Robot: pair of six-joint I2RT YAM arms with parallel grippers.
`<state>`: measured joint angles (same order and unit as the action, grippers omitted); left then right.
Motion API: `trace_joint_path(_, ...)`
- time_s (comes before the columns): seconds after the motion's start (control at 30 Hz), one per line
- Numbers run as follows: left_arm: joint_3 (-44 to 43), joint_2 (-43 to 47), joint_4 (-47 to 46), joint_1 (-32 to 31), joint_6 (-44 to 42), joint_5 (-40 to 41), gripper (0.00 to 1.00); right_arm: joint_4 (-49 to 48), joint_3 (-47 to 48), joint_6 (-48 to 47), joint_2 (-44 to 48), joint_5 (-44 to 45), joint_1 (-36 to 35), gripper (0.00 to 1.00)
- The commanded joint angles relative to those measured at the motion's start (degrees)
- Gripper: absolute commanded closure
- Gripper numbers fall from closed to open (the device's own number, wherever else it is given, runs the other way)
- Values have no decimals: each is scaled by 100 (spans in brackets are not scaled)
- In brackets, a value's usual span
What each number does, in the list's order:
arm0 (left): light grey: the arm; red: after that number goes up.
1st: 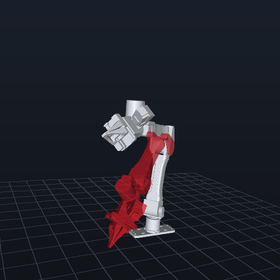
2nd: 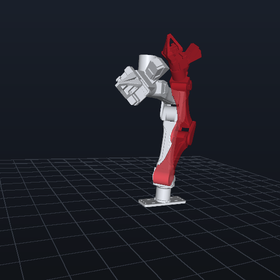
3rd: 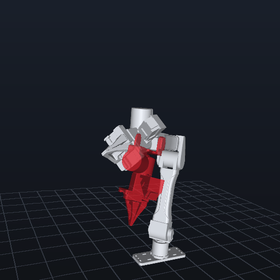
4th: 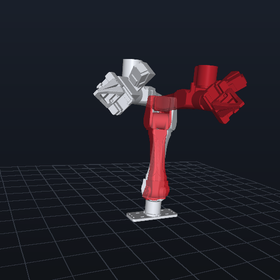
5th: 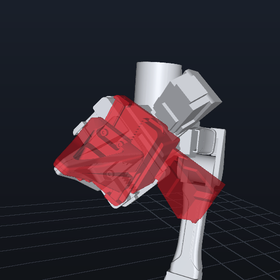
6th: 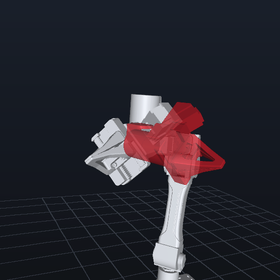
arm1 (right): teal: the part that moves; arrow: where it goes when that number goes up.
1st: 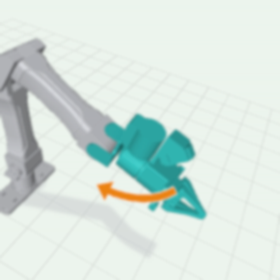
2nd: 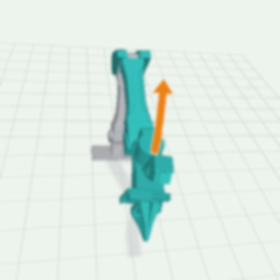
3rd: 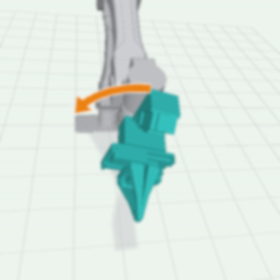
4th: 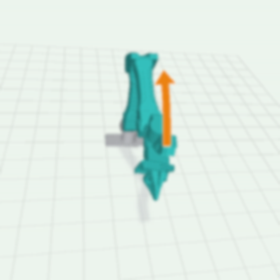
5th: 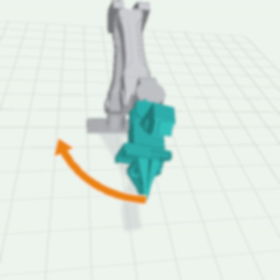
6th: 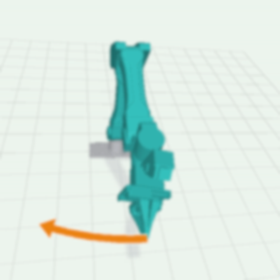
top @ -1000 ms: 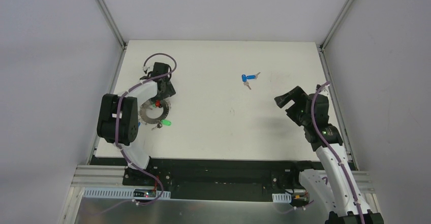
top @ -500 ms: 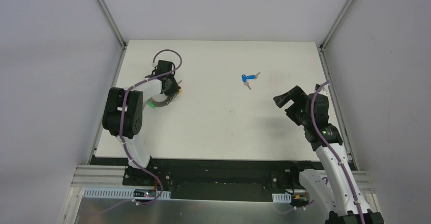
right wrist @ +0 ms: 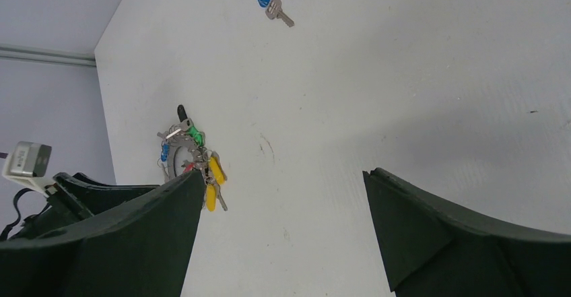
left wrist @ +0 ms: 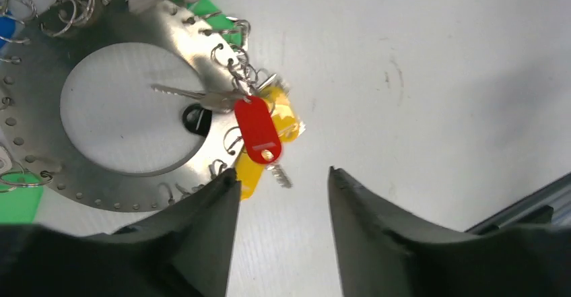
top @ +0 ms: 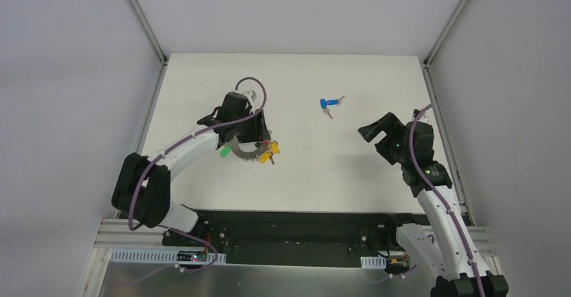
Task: Remove the keys from the keyring
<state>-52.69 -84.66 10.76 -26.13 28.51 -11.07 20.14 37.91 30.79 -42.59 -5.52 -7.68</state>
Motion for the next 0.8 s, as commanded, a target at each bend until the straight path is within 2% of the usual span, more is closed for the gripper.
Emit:
trace_joint_path(0.0,-8,692,202,47,-301,-463,39,-265,224,-117,-143,-415,24,1)
trace_joint_path(0.07,-7,901,414,47,-456,-125,36,-183,340,-229,-391,-691,-28,1)
trace_joint_path(0.17,94,1003,514,55,-659,246,36,-63,552,-328,-788,-805,-260,1)
trace_joint_path(0.27,158,890,509,60,-808,356,35,-75,678,-442,-1072,-765,-584,5)
trace_joint_path(0.4,451,611,257,47,-889,886,32,-272,694,-477,-1199,-619,-1008,6)
trace_joint_path(0.53,449,392,143,23,-789,823,36,-425,666,-518,-1346,-657,-1204,7)
trace_joint_path(0.77,663,448,-9,-41,-1014,684,35,-422,720,-563,-1697,-484,-1655,8)
